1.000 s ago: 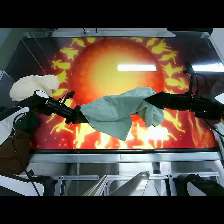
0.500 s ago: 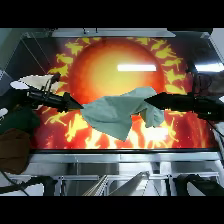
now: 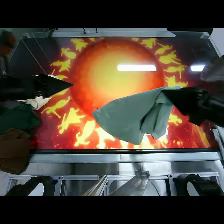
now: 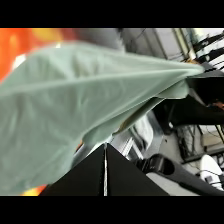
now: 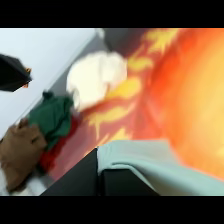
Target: Fold the shirts.
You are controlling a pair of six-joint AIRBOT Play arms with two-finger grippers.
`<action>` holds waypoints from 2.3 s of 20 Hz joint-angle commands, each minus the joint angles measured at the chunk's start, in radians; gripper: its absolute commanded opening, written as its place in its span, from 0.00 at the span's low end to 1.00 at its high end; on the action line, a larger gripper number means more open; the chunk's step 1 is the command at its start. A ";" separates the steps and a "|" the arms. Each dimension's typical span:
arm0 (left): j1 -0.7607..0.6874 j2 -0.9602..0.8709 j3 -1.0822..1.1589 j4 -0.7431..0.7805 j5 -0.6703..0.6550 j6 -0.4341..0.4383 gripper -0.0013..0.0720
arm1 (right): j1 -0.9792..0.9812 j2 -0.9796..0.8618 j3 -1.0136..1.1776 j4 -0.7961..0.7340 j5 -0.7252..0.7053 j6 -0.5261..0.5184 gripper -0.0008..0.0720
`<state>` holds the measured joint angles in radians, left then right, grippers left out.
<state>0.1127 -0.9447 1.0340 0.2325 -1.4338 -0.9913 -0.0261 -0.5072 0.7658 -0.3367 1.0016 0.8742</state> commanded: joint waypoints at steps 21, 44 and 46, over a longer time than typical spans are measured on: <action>-0.235 -0.177 -0.259 0.038 0.156 0.064 0.47 | 0.001 -0.293 0.000 -0.062 -0.181 -0.042 0.30; -0.573 -0.850 0.013 0.240 0.151 0.020 0.47 | -0.507 -0.617 -0.299 -0.393 0.058 0.122 0.89; -0.589 -0.883 0.050 0.240 0.150 0.001 0.47 | -0.476 -0.679 -0.299 -0.334 0.062 0.061 0.89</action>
<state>-0.4492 -1.7874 1.0321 0.4690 -1.2819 -0.9688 -0.5255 -1.0981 0.4736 -0.7460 1.0660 1.0157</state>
